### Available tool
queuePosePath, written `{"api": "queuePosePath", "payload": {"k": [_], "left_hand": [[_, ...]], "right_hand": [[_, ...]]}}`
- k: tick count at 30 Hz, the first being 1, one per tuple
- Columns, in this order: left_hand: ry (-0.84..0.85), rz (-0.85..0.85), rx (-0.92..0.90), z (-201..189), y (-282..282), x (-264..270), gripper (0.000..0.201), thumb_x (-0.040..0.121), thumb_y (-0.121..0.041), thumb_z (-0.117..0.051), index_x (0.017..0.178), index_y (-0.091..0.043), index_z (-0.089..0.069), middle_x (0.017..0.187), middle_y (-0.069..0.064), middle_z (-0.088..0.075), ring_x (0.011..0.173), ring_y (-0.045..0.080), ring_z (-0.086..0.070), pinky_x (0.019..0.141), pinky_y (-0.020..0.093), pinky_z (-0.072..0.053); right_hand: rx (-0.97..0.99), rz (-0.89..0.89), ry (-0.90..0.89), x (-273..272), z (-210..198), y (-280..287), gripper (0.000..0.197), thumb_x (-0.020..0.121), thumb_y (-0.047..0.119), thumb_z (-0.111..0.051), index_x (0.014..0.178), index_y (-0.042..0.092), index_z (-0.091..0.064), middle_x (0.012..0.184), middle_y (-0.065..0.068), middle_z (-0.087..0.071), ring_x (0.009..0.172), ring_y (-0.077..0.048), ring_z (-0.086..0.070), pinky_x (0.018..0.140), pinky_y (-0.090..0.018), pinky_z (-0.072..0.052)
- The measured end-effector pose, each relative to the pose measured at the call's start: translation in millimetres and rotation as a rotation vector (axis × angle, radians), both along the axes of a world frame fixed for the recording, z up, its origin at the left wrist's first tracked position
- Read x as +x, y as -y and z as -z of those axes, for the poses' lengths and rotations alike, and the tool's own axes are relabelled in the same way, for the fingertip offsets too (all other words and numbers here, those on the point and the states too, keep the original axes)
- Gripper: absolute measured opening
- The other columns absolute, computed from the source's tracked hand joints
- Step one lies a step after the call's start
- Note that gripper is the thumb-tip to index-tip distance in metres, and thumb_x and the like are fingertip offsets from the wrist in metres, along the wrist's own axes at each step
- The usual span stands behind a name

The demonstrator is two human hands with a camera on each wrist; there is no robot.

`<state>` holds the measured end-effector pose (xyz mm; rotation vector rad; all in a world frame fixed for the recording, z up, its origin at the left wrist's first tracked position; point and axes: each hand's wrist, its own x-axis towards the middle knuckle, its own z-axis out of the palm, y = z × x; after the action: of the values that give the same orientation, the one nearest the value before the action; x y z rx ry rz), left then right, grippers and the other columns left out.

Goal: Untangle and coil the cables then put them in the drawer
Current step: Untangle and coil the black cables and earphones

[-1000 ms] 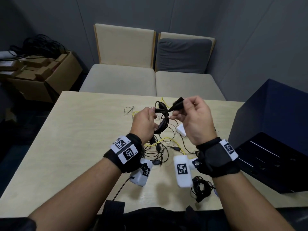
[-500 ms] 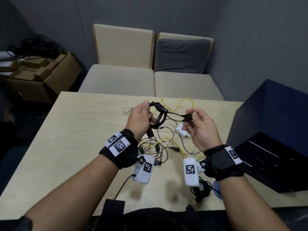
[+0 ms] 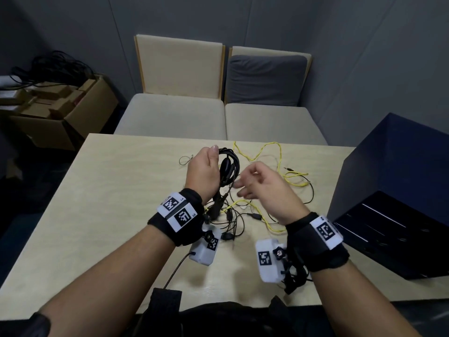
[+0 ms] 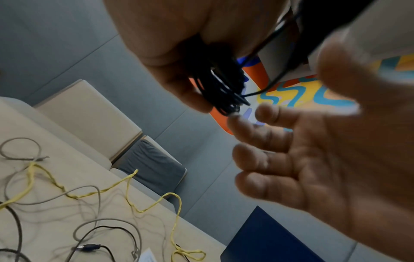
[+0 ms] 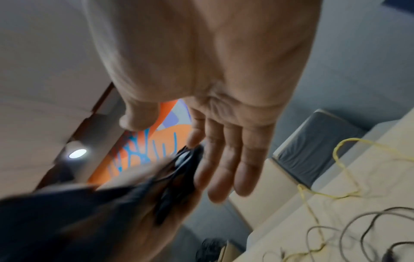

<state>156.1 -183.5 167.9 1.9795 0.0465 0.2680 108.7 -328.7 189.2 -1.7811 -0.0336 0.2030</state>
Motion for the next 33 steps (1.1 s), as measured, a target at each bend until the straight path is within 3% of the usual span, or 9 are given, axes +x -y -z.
{"api": "queuePosePath", "payload": {"k": [2, 4, 8, 12, 17, 20, 22, 26, 33], "left_hand": [[0.028, -0.014, 0.008, -1, 3, -2, 0.037, 0.103, -0.028, -0.035, 0.07, -0.011, -0.041, 0.058, -0.004, -0.039, 0.057, 0.015, -0.036, 0.059, 0.03, -0.023], [0.032, -0.028, -0.008, -1, 5, -3, 0.036, 0.103, -0.028, -0.035, 0.071, -0.011, -0.042, 0.058, -0.004, -0.038, 0.055, 0.011, -0.036, 0.058, 0.029, -0.023], [0.024, -0.062, -0.033, -2, 3, -3, 0.04, 0.103, -0.027, -0.033, 0.063, -0.019, -0.032, 0.058, -0.004, -0.036, 0.054, 0.012, -0.033, 0.057, 0.03, -0.022], [0.031, -0.065, -0.07, -5, 4, -3, 0.041, 0.103, -0.027, -0.031, 0.063, -0.019, -0.03, 0.059, -0.004, -0.035, 0.055, 0.016, -0.033, 0.057, 0.031, -0.023], [0.044, -0.061, -0.14, -1, 4, -2, 0.039, 0.103, -0.029, -0.031, 0.065, -0.018, -0.032, 0.061, -0.001, -0.037, 0.061, 0.021, -0.036, 0.061, 0.037, -0.034], [0.021, -0.074, -0.212, 0, 3, -2, 0.041, 0.097, -0.046, -0.029, 0.066, -0.019, -0.035, 0.061, -0.002, -0.037, 0.062, 0.022, -0.04, 0.062, 0.047, -0.046], [-0.008, -0.088, -0.246, 0, 1, -1, 0.042, 0.093, -0.052, -0.028, 0.067, -0.019, -0.037, 0.062, -0.002, -0.038, 0.063, 0.024, -0.044, 0.066, 0.055, -0.051], [-0.018, -0.107, -0.24, -3, -6, 1, 0.039, 0.103, -0.034, -0.03, 0.068, -0.017, -0.038, 0.06, -0.001, -0.041, 0.059, 0.022, -0.046, 0.062, 0.046, -0.048], [-0.053, -0.058, -0.165, 7, -17, 6, 0.039, 0.103, -0.037, -0.029, 0.076, -0.013, -0.046, 0.055, 0.006, -0.051, 0.05, 0.021, -0.053, 0.051, 0.029, -0.041]], "right_hand": [[-0.092, -0.068, -0.058, -5, 5, -13, 0.04, 0.075, 0.048, -0.071, 0.084, 0.02, -0.045, 0.074, -0.011, -0.066, 0.067, -0.02, -0.061, 0.068, -0.039, -0.046], [-0.032, -0.109, -0.125, -10, 12, -24, 0.05, 0.068, 0.045, -0.077, 0.085, 0.019, -0.038, 0.062, -0.006, -0.059, 0.062, -0.021, -0.055, 0.062, -0.037, -0.042], [0.195, -0.035, -0.188, -10, 15, -29, 0.041, 0.082, 0.001, -0.071, 0.089, 0.014, -0.033, 0.063, -0.008, -0.061, 0.06, -0.024, -0.06, 0.054, -0.031, -0.046], [0.185, -0.021, -0.221, -11, 16, -33, 0.031, 0.087, 0.001, -0.063, 0.095, 0.011, -0.036, 0.052, 0.007, -0.059, 0.047, -0.008, -0.056, 0.059, -0.033, -0.045], [0.402, -0.05, -0.319, -13, 20, -39, 0.017, 0.094, 0.0, -0.052, 0.106, 0.007, -0.042, 0.078, -0.017, -0.064, 0.065, -0.027, -0.064, 0.069, -0.041, -0.048], [0.42, -0.1, -0.373, -13, 17, -38, 0.004, 0.098, 0.005, -0.046, 0.095, 0.008, -0.044, 0.069, -0.012, -0.055, 0.056, -0.024, -0.06, 0.066, -0.04, -0.048], [0.369, -0.117, -0.389, -13, 16, -34, 0.017, 0.1, 0.012, -0.044, 0.083, 0.011, -0.044, 0.062, -0.007, -0.047, 0.047, -0.021, -0.049, 0.055, -0.032, -0.047], [0.156, -0.169, -0.262, -10, 14, -20, 0.026, 0.101, 0.015, -0.043, 0.076, 0.014, -0.047, 0.06, -0.004, -0.042, 0.042, -0.014, -0.032, 0.041, -0.022, -0.034], [-0.114, -0.227, 0.095, -8, -15, 6, 0.028, 0.092, 0.035, -0.046, 0.071, 0.018, -0.052, 0.048, 0.014, -0.039, 0.046, -0.006, -0.029, 0.044, -0.017, -0.025]]}}
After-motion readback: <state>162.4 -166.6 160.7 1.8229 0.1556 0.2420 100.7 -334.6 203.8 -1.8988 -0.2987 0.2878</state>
